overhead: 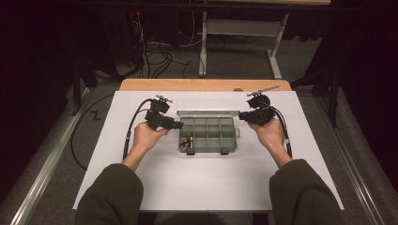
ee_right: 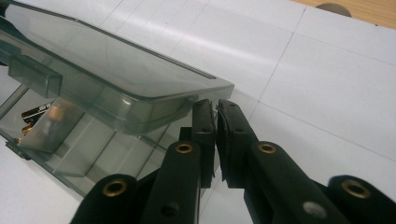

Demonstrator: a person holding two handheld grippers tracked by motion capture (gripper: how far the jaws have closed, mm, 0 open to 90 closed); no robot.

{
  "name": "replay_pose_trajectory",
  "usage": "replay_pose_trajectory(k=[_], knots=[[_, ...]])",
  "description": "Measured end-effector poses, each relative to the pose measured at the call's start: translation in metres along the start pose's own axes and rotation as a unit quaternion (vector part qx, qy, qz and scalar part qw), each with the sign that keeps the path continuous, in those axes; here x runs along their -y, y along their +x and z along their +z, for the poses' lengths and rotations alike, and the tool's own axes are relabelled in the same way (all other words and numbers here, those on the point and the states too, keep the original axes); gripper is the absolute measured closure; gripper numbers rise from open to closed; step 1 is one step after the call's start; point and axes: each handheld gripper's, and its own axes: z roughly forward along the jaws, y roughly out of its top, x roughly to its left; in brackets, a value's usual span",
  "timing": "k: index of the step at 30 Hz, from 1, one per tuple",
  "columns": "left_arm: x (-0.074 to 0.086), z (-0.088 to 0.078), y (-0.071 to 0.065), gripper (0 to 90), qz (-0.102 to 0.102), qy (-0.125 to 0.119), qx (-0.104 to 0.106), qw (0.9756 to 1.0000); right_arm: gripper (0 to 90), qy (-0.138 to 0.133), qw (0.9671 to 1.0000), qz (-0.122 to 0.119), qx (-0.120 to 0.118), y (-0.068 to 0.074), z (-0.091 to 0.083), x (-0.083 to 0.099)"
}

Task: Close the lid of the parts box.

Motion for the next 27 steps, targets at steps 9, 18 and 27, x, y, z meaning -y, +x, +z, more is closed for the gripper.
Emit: replay_pose_trajectory(k=[9,18,27], knots=[[-0.015,-0.016,0.007,62.3,-0.038,-0.028,-0.006,0.9989,87.9,0.003,1.0,-0.003,-0.002,0.001,0.0,0.003],[-0.022,-0.026,-0.004,63.5,-0.046,-0.053,0.03,0.9971,87.9,0.0,0.9999,-0.008,-0.007,0.002,-0.002,0.007],[-0.025,-0.032,-0.013,68.8,-0.042,-0.067,0.048,0.9957,88.0,0.003,0.9999,-0.011,-0.012,0.002,-0.002,0.011]])
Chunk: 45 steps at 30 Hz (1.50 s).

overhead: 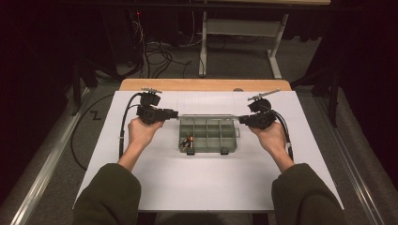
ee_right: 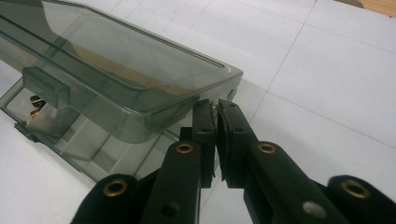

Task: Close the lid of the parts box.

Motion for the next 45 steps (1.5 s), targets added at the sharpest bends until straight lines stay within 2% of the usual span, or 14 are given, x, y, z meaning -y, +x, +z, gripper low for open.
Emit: replay_pose_trajectory(k=[8,19,22,28,37,45], knots=[[0.003,-0.001,-0.001,70.1,0.002,0.007,0.001,1.0,87.9,0.001,1.0,-0.004,-0.005,0.0,0.001,0.005],[0.015,-0.001,0.002,70.7,0.01,0.019,-0.004,0.9998,88.5,-0.015,0.9997,-0.017,-0.003,0.002,-0.002,0.008],[0.017,-0.002,0.002,71.0,0.015,0.018,-0.005,0.9997,88.5,-0.016,0.9997,-0.017,-0.006,0.003,-0.002,0.009],[0.023,-0.002,0.005,71.3,0.009,0.021,-0.003,0.9997,88.6,-0.02,0.9995,-0.023,-0.011,0.006,0.0,0.013],[0.033,-0.004,0.008,72.2,0.014,0.019,-0.001,0.9997,88.6,-0.027,0.9992,-0.023,-0.018,0.008,0.002,0.021],[0.038,-0.007,0.007,73.4,0.013,0.016,0.008,0.9998,88.7,-0.031,0.9989,-0.026,-0.024,0.01,0.002,0.025]])
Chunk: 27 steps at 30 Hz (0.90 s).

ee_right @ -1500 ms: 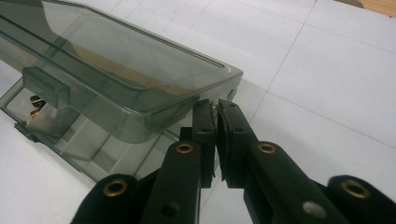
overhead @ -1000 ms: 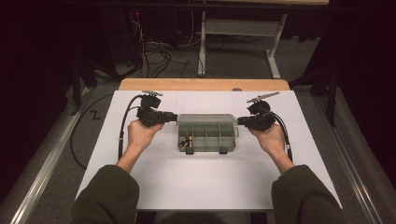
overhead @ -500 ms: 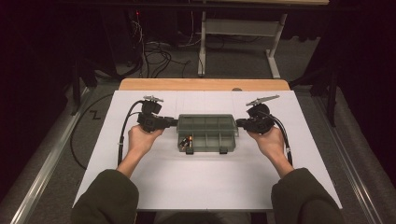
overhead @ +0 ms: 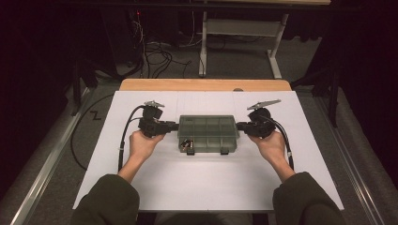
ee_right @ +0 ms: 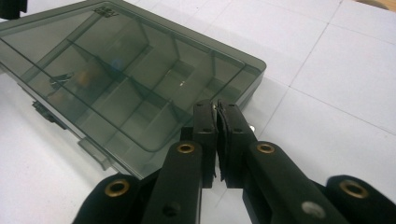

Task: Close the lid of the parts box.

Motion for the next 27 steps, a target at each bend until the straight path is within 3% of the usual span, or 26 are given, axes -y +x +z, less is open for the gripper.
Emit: replay_pose_trajectory(k=[7,27], knots=[[0.011,0.002,-0.008,73.3,0.024,0.009,0.005,0.9997,88.7,-0.001,1.0,-0.003,-0.007,0.002,0.002,0.005],[0.026,0.005,-0.004,74.8,0.027,0.007,0.001,0.9996,88.7,0.01,0.9998,-0.006,-0.017,0.005,0.012,0.016]])
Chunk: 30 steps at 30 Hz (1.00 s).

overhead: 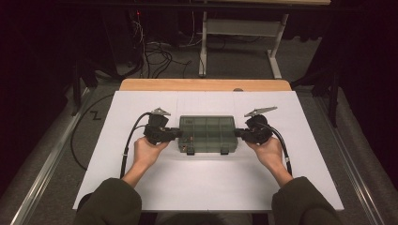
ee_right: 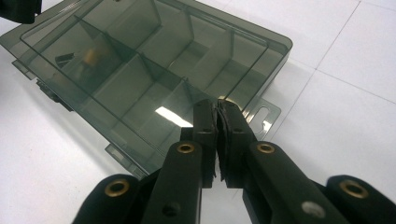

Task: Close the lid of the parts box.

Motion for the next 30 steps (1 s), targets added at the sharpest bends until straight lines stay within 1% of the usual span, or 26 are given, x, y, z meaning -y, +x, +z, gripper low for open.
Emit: replay_pose_trajectory(k=[4,7,9,11,15,18,23,25,30], knots=[[0.0023,0.002,0.0,74.8,0.003,0.003,-0.003,1.0,88.6,0.003,1.0,0.001,-0.002,-0.0005,0.002,0.002],[0.0043,0.0032,0.0002,74.9,0.013,0.001,-0.009,0.9999,88.7,0.005,1.0,0.0,-0.001,-0.001,0.0035,0.0029],[0.0049,0.0034,0.0007,74.9,0.013,0.001,-0.011,0.9999,88.7,0.003,1.0,0.001,0.0,-0.0006,0.0038,0.0027],[0.0055,0.0038,0.0016,74.9,0.009,0.002,-0.011,0.9999,88.7,0.005,1.0,-0.002,0.001,-0.0002,0.0046,0.0029],[0.008,0.0061,0.0033,74.9,0.012,0.009,-0.015,0.9998,88.8,0.011,0.9999,-0.003,0.004,0.0002,0.007,0.0038],[0.0082,0.0065,0.0033,74.8,0.011,0.008,-0.016,0.9998,88.8,0.008,1.0,-0.003,0.004,0.0006,0.0073,0.0049],[0.0087,0.0069,0.0025,74.6,0.015,0.005,-0.018,0.9997,88.6,0.007,1.0,-0.004,0.003,0.0006,0.0072,0.0052],[0.0089,0.007,0.0021,74.5,0.016,0.003,-0.019,0.9997,88.4,0.006,0.9999,-0.008,0.004,0.0008,0.0073,0.0051],[0.0086,0.006,0.001,72.0,0.018,0.004,-0.016,0.9997,87.0,0.006,0.9999,-0.011,0.006,0.0021,0.0068,0.0051]])
